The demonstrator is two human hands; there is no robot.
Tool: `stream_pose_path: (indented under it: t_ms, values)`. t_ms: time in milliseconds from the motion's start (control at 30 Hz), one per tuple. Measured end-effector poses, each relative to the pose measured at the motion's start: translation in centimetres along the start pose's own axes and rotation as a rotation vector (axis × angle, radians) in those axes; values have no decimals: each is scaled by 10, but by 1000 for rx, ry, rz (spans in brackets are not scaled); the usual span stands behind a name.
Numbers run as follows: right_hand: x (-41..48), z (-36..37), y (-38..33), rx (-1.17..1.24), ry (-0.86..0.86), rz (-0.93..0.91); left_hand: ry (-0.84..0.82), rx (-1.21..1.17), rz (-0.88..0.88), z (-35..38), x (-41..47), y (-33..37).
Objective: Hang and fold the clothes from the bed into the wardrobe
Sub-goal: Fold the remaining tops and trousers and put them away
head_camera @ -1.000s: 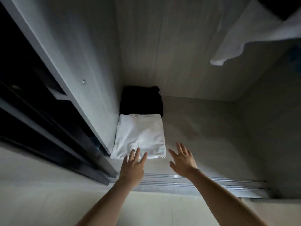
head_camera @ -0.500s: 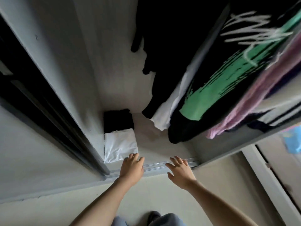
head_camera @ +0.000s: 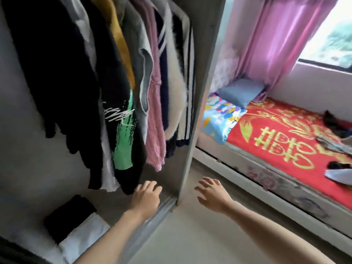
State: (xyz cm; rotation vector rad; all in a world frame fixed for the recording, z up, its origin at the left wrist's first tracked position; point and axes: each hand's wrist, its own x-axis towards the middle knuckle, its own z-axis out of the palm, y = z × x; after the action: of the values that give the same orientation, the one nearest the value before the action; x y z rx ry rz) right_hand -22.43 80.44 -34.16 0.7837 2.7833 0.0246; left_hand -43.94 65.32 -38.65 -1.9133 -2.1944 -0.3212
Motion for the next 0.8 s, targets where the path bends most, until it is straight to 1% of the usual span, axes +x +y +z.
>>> stream_pose_path:
  t_ms: [67,200,267,333,367,467,533,600,633,700,800]
  values:
    - [-21,-5,28,1,24,90,49,0,73,-16,23,17]
    - [-79,-12,88,-26,158,196,132,-60,160,-39,73,76]
    - [-114,-15,122,-2,205,261,169,-127,207,-47,97,118]
    - [-159,-21,155,79,231,312,196,-179,259,-48,118,170]
    - [-182,-18,174,112,291,352,192,-210,282,-47,129,198]
    - [-253,3,223,153,370,480,193,-277,341,-38,155,285]
    - [-292,13,250,177,405,541,215,-343,366,-36,173,334]
    - [-329,20,274,200,403,638,227,-378,394,-40,187,384]
    - [-354,31,285,218,396,711,207,-399,422,-39,194,415]
    - [-384,43,293,252,375,809,110,-432,452,-38,198,452]
    - [-426,63,309,303,406,909,33,-462,551,-32,207,503]
